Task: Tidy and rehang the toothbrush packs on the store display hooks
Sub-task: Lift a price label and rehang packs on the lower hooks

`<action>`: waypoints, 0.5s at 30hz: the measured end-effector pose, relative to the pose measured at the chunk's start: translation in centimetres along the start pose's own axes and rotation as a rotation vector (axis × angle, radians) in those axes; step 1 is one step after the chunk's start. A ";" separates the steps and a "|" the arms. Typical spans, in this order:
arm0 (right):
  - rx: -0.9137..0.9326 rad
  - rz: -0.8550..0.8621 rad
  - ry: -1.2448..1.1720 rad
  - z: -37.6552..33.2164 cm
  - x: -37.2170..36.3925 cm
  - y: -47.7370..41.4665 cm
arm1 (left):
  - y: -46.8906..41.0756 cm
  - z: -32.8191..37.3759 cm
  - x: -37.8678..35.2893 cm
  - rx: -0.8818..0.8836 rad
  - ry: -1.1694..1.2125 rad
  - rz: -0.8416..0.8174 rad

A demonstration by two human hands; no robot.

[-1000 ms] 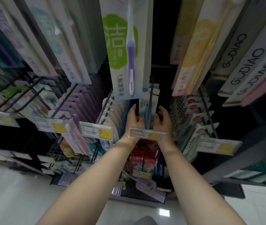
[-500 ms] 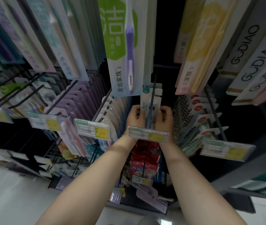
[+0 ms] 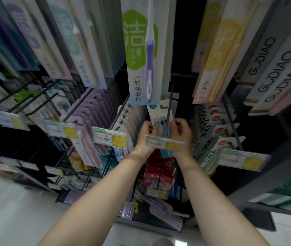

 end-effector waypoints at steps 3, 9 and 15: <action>-0.026 -0.020 -0.010 -0.5 0.3 1.1 | 1.1 -0.1 0.6 0.036 -0.034 -0.075; -0.095 -0.122 -0.048 -2.1 0.8 3.2 | 3.2 0.4 1.5 0.118 0.003 -0.081; -0.262 -0.101 0.063 -2.3 1.0 5.6 | 6.5 -0.7 2.1 0.150 0.042 -0.087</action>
Point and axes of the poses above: each hand's wrist, its own y-axis away from the middle knuckle, its own x-axis out of the back of the hand, z = x × y, the point moved 1 cm from there along -y, towards the middle knuckle, and after that the axes turned 1 degree about -y, right-handed, at the moved point
